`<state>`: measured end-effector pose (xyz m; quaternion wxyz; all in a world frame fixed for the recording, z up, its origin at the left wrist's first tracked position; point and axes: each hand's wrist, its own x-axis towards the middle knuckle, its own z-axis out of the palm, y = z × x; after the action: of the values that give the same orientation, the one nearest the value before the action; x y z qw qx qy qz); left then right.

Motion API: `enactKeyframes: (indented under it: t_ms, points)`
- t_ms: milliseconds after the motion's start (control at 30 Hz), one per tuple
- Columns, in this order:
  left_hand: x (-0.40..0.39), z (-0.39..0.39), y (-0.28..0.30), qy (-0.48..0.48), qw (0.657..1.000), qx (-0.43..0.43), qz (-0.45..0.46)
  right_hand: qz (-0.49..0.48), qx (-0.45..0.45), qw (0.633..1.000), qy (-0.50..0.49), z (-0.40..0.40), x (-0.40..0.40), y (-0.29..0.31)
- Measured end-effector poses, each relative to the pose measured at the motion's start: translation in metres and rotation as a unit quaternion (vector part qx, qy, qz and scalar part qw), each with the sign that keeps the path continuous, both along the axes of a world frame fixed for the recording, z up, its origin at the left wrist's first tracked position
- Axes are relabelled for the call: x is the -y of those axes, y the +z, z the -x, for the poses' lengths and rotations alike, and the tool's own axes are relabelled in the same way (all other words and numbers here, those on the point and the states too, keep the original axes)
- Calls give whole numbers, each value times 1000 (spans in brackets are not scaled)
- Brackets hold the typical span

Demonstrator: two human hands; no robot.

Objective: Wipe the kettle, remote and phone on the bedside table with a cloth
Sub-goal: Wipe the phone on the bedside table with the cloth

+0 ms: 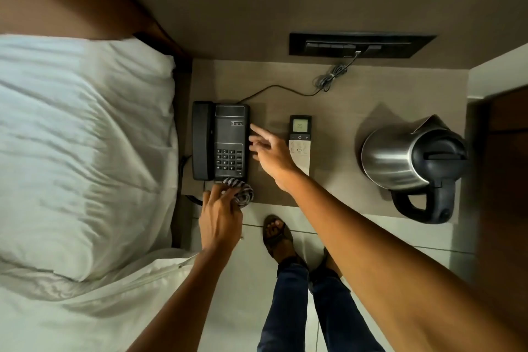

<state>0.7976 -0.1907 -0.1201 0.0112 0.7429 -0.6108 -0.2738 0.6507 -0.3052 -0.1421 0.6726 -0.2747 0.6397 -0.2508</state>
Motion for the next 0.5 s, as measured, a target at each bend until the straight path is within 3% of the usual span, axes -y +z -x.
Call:
enactKeyframes:
  t_ms: [100, 200, 333, 467, 500]
  points:
    - [26, 17, 14, 212, 967, -142, 22, 2, 8, 1000, -15, 11, -5, 8]
    - [65, 45, 43, 375, 872, -313, 37, 6, 18, 999, -50, 24, -7, 20]
    - [107, 92, 81, 415, 777, -472, 32, -28, 79, 992, -96, 49, -6, 48]
    - [135, 145, 105, 404, 693, -593, -63, -21, 165, 969, -183, 100, -3, 93]
    - [139, 157, 111, 395, 687, -604, -79, -4, 176, 964, -200, 111, -3, 104]
